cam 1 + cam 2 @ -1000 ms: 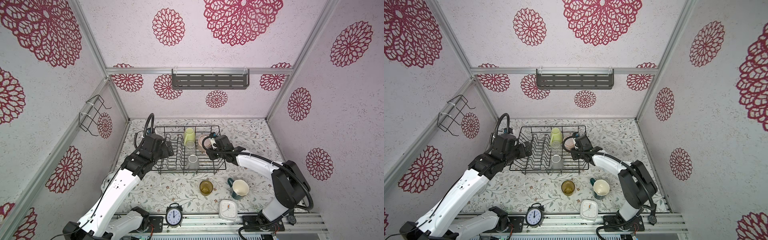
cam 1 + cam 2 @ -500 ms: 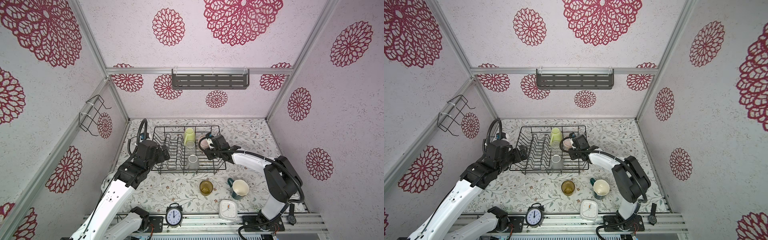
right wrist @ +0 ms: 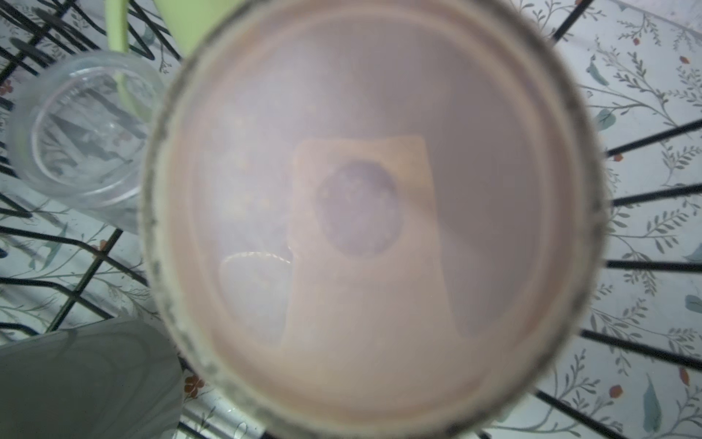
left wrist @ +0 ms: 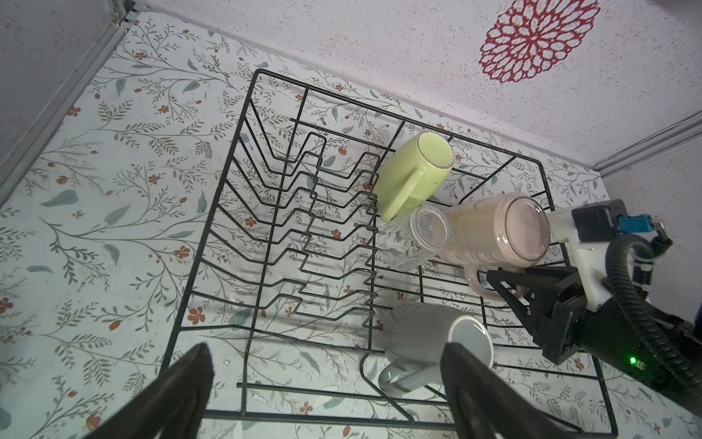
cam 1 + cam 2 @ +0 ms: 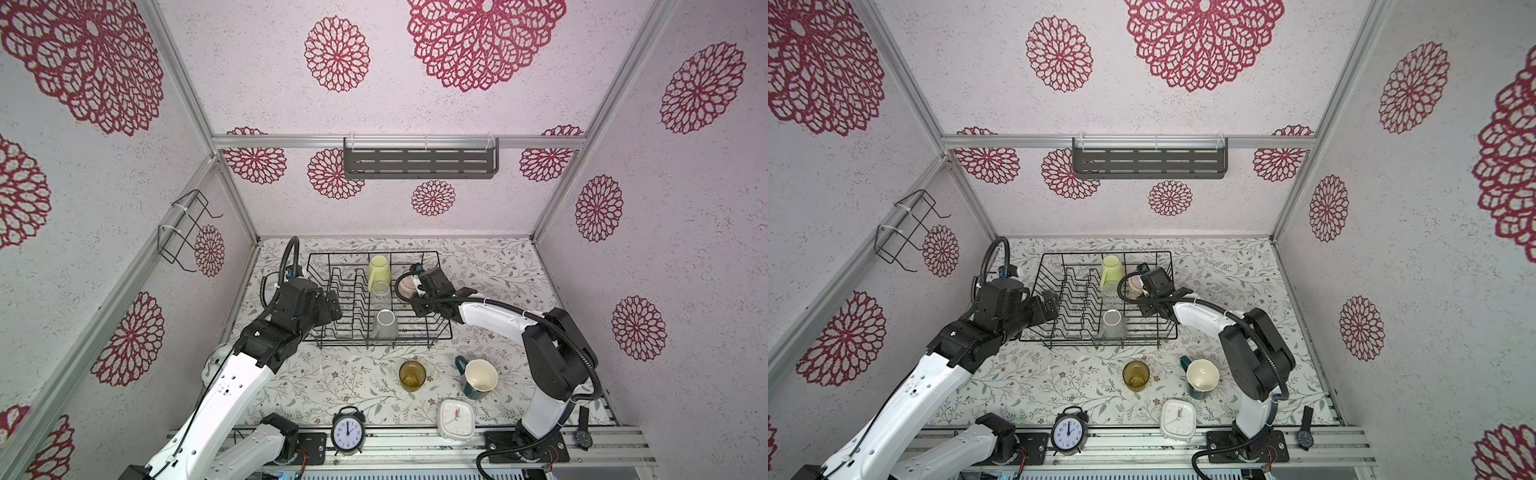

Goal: Load cups into a dish rack
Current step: Pick up the cup from the dish rack, then place the cup on the dish rack.

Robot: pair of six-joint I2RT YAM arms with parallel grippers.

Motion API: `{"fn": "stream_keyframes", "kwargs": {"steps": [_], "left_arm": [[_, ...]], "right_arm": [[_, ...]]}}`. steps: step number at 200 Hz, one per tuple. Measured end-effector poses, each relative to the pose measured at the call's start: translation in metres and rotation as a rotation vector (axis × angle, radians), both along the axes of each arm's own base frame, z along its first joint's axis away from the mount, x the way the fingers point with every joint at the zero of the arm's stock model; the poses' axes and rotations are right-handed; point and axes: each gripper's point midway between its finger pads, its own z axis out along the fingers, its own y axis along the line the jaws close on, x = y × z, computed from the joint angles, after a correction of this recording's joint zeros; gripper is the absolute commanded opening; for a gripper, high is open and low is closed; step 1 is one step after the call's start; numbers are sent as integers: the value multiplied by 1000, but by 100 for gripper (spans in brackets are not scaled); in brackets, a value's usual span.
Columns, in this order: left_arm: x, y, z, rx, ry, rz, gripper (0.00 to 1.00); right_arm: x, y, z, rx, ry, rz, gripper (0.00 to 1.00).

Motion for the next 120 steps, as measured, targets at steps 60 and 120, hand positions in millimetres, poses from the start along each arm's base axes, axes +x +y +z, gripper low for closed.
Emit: {"fn": "stream_keyframes", "kwargs": {"steps": [60, 120], "left_arm": [[0, -2, -2, -3, 7, -9, 97], [0, -2, -1, -7, 3, -9, 97]], "right_arm": [[14, -3, 12, -49, 52, -29, 0], [29, -17, 26, -58, 54, -81, 0]]}}
